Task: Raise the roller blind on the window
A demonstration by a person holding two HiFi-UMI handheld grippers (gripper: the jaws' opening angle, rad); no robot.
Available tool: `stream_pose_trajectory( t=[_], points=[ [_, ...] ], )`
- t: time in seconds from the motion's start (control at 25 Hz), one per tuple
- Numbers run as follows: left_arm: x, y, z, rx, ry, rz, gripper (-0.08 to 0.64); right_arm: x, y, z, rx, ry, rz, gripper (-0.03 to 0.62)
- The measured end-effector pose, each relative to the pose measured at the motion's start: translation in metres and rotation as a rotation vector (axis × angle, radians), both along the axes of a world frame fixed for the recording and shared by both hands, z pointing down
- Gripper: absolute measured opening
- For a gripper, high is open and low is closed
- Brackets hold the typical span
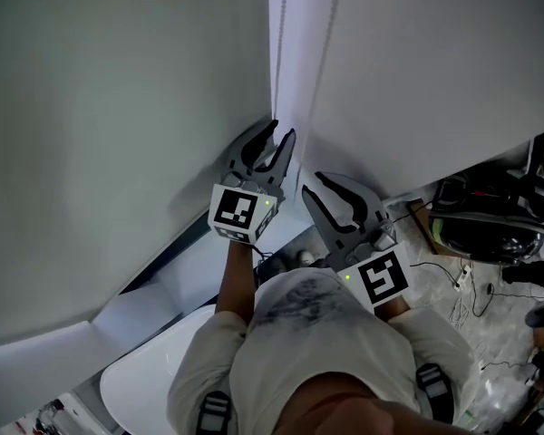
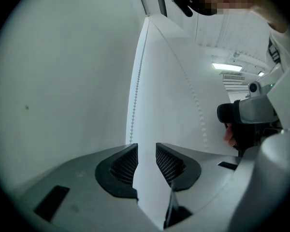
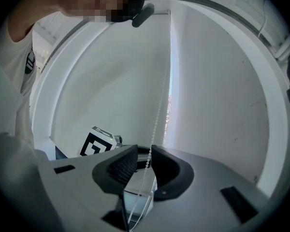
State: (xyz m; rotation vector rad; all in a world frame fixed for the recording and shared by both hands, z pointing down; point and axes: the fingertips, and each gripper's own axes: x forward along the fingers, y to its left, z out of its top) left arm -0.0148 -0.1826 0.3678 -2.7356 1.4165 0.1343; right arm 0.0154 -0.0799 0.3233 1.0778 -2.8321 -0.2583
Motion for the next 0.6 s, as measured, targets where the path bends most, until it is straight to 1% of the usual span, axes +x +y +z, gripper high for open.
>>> stream_pose_trajectory(
  t=[0.08, 0.12, 0.24, 0.36, 0.6],
  points=[
    [-0.006, 0.002, -0.006, -0.001, 0.027, -0.019, 0.103, -0.001, -0.001, -0.002, -0.001, 0.0, 0.001, 0.133],
    [-0.008, 0.001, -0.007, -0.002, 0.029, -0.027, 0.103, -0.001, -0.001, -0.003, -0.001, 0.0, 0.001, 0.133],
    [-0.009, -0.008, -0.006, -0.001, 0.006, -0.028, 0.106, -0.003, -0.002, -0.005, -0.001, 0.002, -0.003, 0.133],
    [-0.008, -0.021, -0.003, 0.002, -0.024, -0.025, 0.129, -0.003, -0.005, -0.006, -0.001, 0.0, -0.005, 0.133],
    [-0.017, -0.041, -0.005, 0.002, -0.018, -0.044, 0.135, -0.004, -0.013, -0.006, -0.009, 0.004, 0.002, 0.133]
  ],
)
